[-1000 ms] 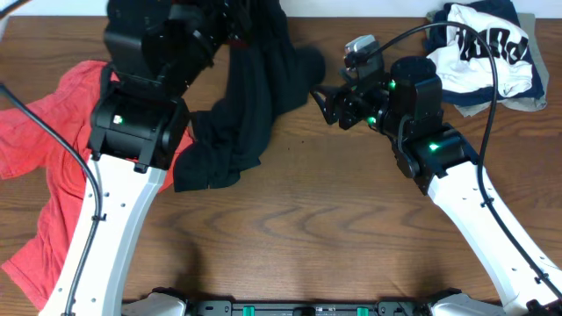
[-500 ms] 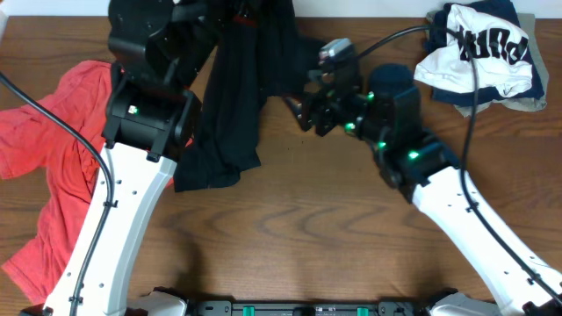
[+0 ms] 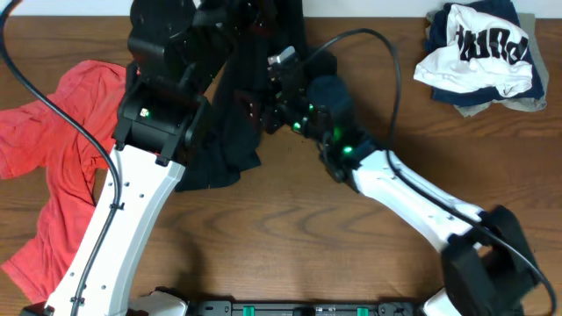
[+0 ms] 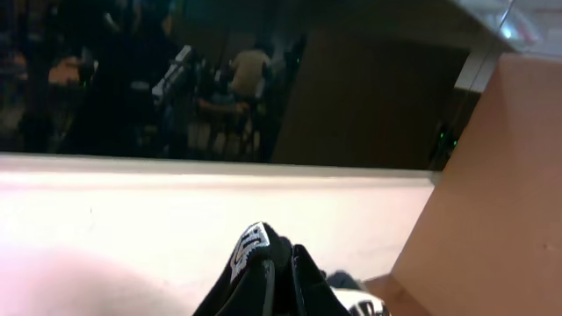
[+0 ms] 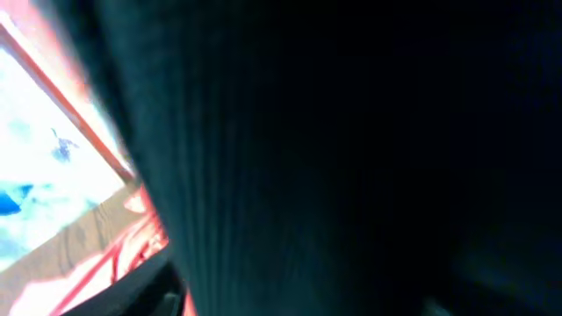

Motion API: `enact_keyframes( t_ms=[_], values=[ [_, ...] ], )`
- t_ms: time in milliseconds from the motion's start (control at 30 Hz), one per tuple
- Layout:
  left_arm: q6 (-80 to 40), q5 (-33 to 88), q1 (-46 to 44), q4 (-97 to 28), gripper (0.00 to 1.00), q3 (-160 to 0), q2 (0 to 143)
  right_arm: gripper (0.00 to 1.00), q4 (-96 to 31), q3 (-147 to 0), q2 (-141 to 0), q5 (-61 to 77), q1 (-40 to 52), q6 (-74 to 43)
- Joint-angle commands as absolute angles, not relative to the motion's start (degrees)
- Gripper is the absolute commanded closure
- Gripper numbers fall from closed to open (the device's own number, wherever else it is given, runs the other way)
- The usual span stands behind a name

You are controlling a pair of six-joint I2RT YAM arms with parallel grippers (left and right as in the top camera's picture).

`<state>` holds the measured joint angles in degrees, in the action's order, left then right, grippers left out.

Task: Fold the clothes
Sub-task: 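Grasp the hanging black t-shirt with the right gripper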

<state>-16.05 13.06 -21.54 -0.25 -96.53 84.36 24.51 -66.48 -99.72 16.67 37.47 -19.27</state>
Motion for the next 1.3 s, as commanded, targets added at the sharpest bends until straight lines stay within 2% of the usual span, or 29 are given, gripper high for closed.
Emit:
enact_keyframes(
  t_ms=[0,33,67,133,400,633,767,1000,1267],
  values=[
    [-15.0,12.3,-21.7,-0.9,0.94,-98.8,83.4,0.48,27.0,-67.0,-102.8,14.6,38.8,-24.3],
    [-15.0,11.9,-21.6,-1.3,0.94,-98.8,83.4,0.56,27.3,-67.0,-103.6,14.3,39.0,-24.9],
    [-14.9,10.7,-21.6,-1.9,0.94,-98.8,83.4,0.74,27.1,-67.0,-104.3,14.3,39.0,-25.6],
    [-13.7,8.5,-21.6,-2.7,0.94,-98.8,83.0,0.99,24.5,-67.0,-104.7,14.3,38.9,-26.8],
    [-4.0,-6.2,-21.6,-4.3,0.94,-98.8,80.0,0.99,12.1,-67.0,-100.2,14.3,34.0,-25.9],
    [9.1,-24.1,-21.5,-3.8,0.94,-99.3,78.9,0.99,-7.1,-68.2,-85.4,14.4,24.0,-21.2],
    [14.7,-30.3,-21.6,-3.7,0.94,-100.9,78.8,0.99,-19.9,-71.9,-76.9,14.8,16.9,-17.3],
    [15.4,-33.3,-21.7,-8.2,0.94,-104.3,73.8,0.99,-39.0,-82.2,-66.9,15.0,6.8,-10.7],
    [11.0,-33.4,-21.7,-25.6,0.94,-104.2,70.2,0.99,-48.9,-84.7,-67.0,15.0,5.5,-8.4]
  ],
)
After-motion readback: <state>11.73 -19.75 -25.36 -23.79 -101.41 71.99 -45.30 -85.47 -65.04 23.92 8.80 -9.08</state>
